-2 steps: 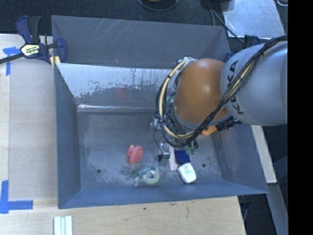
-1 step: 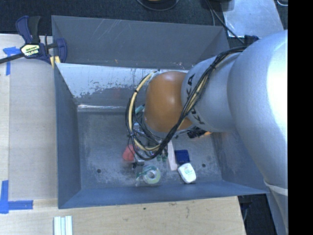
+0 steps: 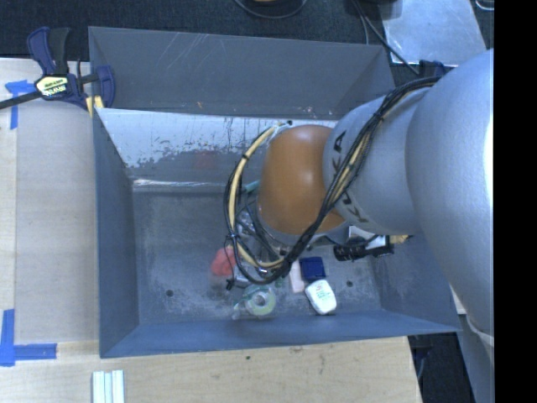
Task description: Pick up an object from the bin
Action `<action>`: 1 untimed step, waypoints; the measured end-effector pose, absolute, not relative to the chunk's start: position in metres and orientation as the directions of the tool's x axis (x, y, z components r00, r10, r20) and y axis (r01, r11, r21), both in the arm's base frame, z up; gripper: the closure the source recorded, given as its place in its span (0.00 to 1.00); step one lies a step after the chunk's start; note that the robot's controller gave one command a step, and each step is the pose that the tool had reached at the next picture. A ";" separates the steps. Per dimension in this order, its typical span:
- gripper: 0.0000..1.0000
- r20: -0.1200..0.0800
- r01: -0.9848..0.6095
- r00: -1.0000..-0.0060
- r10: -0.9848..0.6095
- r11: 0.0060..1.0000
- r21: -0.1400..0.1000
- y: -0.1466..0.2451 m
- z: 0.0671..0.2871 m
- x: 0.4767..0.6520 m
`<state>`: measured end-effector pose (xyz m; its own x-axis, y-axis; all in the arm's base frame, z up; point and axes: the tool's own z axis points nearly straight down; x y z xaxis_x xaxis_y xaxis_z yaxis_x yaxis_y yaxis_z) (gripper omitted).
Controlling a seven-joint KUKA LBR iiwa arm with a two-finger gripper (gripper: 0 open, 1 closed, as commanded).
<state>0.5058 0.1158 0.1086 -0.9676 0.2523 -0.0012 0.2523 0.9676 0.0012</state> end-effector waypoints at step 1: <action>0.00 0.003 0.121 -0.993 0.121 0.993 0.001 0.122 0.100 0.525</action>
Offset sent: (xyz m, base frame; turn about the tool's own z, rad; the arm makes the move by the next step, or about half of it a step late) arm 0.0149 0.0041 -0.0386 0.0194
